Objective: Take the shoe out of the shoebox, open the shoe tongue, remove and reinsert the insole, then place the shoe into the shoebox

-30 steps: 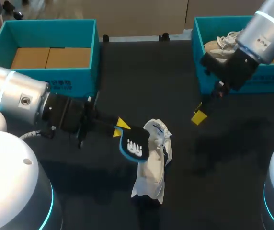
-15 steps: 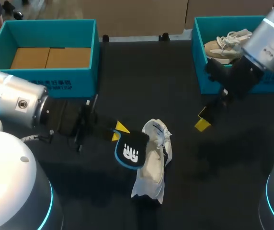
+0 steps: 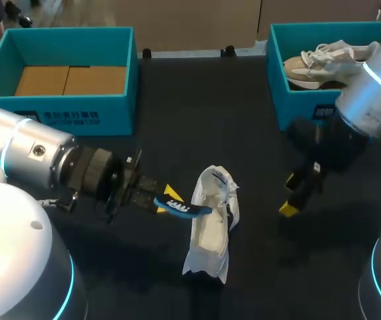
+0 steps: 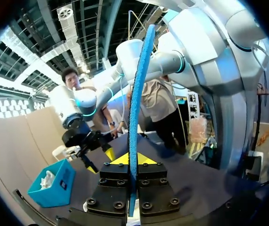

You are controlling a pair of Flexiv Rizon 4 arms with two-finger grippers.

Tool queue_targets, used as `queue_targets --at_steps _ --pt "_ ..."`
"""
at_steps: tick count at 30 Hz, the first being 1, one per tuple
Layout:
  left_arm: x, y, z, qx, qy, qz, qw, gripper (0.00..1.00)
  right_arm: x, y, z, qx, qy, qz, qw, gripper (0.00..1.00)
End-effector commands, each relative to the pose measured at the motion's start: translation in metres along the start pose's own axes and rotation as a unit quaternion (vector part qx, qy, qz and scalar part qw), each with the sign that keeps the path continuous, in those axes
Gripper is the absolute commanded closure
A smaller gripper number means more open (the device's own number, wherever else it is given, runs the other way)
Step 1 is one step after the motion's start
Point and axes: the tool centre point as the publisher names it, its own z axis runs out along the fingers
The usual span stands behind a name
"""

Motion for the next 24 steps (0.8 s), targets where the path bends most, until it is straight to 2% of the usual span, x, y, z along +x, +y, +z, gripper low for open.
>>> queue_targets --at_steps 1,6,8,12,16,19,24 --pt "-0.003 0.003 0.001 0.003 0.003 0.000 1.000 1.00 0.006 -0.008 0.000 -0.013 -0.022 -0.001 1.000 0.00" --pt "-0.003 0.003 0.001 0.003 0.003 0.000 1.000 1.00 0.006 -0.008 0.000 -0.013 -0.022 -0.001 1.000 0.00" --pt "0.000 0.006 0.009 0.007 0.009 -0.002 1.000 1.00 0.007 0.000 0.002 0.023 -0.045 -0.025 0.998 0.00" --pt "0.008 0.009 0.017 0.026 0.014 -0.008 1.000 1.00 0.009 -0.007 0.017 0.029 -0.050 -0.049 0.997 0.00" --pt "0.015 0.016 0.024 0.029 0.018 0.000 0.999 1.00 0.012 -0.015 0.030 0.033 -0.059 -0.058 0.996 0.00" --pt "0.019 0.022 0.027 0.037 0.021 0.001 0.999 1.00 0.016 -0.015 0.036 0.046 -0.067 -0.067 0.994 0.00" --pt "0.024 0.032 0.032 0.045 0.013 0.019 0.999 1.00 0.020 -0.015 0.053 0.044 -0.075 -0.087 0.992 0.00"
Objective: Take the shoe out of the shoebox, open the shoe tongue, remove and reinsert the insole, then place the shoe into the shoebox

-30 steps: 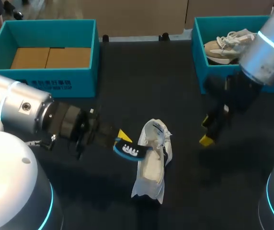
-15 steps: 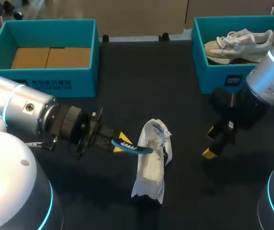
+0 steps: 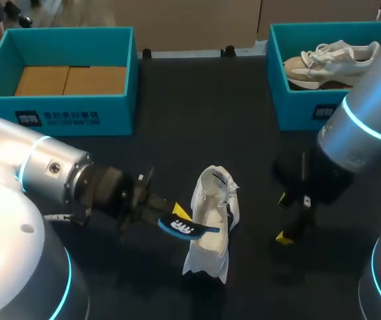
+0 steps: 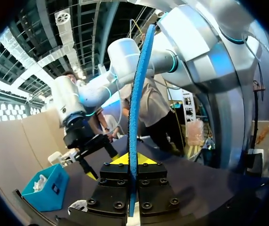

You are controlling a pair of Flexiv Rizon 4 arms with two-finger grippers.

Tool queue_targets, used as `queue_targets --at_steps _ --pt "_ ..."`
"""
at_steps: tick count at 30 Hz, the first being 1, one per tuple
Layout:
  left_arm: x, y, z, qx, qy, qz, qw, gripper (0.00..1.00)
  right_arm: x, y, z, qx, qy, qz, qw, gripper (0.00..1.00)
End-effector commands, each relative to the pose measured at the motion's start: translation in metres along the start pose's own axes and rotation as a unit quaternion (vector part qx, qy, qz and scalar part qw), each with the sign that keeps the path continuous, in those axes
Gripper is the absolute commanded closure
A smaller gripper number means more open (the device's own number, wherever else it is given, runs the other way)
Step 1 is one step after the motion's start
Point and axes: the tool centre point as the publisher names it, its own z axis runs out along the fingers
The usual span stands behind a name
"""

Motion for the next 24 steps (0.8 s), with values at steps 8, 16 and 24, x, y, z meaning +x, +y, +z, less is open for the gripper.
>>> queue_targets --at_steps 8,16,24 --pt "0.005 0.017 0.009 0.017 -0.019 0.017 1.000 1.00 0.006 0.009 0.044 -0.019 0.017 0.006 1.000 0.00" --pt "0.005 0.017 0.009 0.017 -0.019 0.017 1.000 1.00 0.006 0.009 0.044 -0.019 0.017 0.006 1.000 0.00" --pt "0.010 0.020 0.012 0.024 -0.014 0.032 0.999 1.00 0.006 0.019 0.055 -0.022 0.004 -0.002 1.000 0.00"
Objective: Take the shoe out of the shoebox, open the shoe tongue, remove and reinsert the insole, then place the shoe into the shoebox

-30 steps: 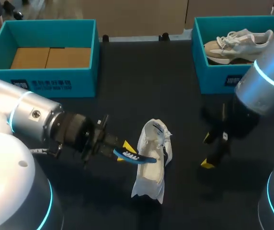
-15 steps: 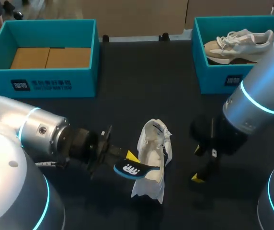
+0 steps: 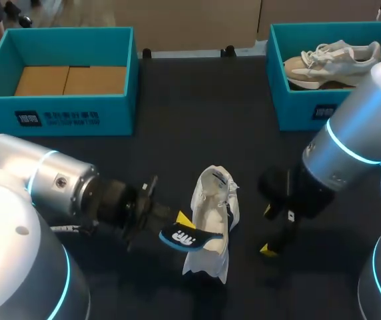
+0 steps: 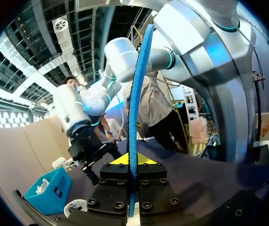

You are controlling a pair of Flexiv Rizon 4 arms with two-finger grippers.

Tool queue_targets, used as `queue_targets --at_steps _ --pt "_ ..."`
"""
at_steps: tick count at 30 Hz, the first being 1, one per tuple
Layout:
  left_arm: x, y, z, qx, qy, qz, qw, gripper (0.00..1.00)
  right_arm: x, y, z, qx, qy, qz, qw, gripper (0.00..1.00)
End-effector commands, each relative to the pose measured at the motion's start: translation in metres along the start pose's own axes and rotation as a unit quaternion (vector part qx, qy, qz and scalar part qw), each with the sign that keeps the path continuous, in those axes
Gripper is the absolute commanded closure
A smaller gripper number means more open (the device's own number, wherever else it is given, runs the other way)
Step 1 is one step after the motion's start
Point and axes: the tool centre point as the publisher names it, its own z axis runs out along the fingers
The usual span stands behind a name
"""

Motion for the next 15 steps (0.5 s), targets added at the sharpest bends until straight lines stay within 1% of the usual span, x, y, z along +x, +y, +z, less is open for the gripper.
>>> queue_targets --at_steps 1,5,10,11,15 --pt "0.004 0.005 0.001 0.014 -0.002 0.010 1.000 1.00 0.004 0.009 0.015 -0.003 -0.008 0.002 1.000 0.00" --pt "0.006 0.015 -0.002 0.020 0.002 0.019 1.000 1.00 0.009 0.015 0.022 -0.009 -0.015 0.004 1.000 0.00" --pt "0.004 0.027 -0.004 0.038 0.001 0.027 0.999 1.00 0.015 0.023 0.028 -0.014 -0.021 0.008 1.000 0.00" --pt "0.003 0.028 -0.004 0.043 0.004 0.028 0.999 1.00 0.015 0.025 0.029 -0.013 -0.021 0.008 1.000 0.00" --pt "0.003 0.028 -0.004 0.043 0.004 0.028 0.999 1.00 0.015 0.027 0.032 -0.010 -0.021 0.010 1.000 0.00"
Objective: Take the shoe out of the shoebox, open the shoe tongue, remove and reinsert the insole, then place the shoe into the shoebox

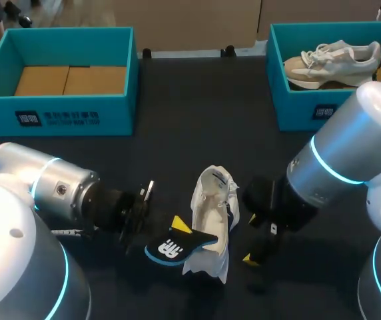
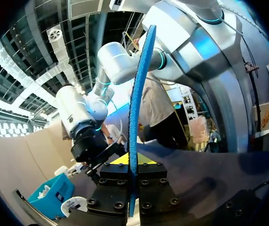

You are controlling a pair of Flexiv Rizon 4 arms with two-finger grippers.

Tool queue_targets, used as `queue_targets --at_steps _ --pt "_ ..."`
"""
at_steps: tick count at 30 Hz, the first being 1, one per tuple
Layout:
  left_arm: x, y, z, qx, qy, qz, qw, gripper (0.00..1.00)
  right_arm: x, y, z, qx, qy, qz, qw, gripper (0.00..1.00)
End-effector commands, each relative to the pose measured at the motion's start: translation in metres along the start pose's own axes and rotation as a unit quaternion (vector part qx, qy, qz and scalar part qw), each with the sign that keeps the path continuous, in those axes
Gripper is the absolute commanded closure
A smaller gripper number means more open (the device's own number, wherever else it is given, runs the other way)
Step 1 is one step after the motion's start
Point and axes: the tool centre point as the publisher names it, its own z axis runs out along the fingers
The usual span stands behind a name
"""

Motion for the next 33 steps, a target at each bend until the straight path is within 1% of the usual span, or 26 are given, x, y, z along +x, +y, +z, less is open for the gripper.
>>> queue_targets --at_steps 1,7,10,20,24,26,28,29,33 --pt "-0.004 0.008 0.002 0.011 0.003 0.000 1.000 1.00 0.000 0.007 0.007 0.005 -0.003 0.004 1.000 0.00" --pt "-0.004 0.008 0.002 0.011 0.003 0.000 1.000 1.00 0.004 0.012 0.009 0.010 -0.010 0.000 1.000 0.00" --pt "-0.004 0.008 0.002 0.011 0.003 0.000 1.000 1.00 0.004 0.011 0.012 0.002 -0.013 -0.004 1.000 0.00" --pt "-0.004 0.008 0.002 0.011 0.003 0.000 1.000 1.00 0.004 0.011 0.012 0.002 -0.013 -0.004 1.000 0.00" --pt "-0.001 0.019 0.004 0.031 0.013 -0.021 0.999 1.00 0.004 0.011 0.012 0.002 -0.013 -0.004 1.000 0.00" --pt "0.002 0.024 0.006 0.033 0.016 -0.021 0.999 1.00 0.004 0.011 0.012 0.002 -0.013 -0.004 1.000 0.00" --pt "0.003 0.028 0.008 0.043 0.021 -0.018 0.999 1.00 0.004 0.011 0.012 0.002 -0.013 -0.004 1.000 0.00" --pt "0.003 0.030 0.009 0.038 0.018 -0.013 0.999 1.00 0.004 0.011 0.012 0.002 -0.013 -0.004 1.000 0.00" --pt "0.003 0.034 0.012 0.042 0.019 -0.009 0.999 1.00 0.004 0.011 0.012 0.002 -0.013 -0.004 1.000 0.00"
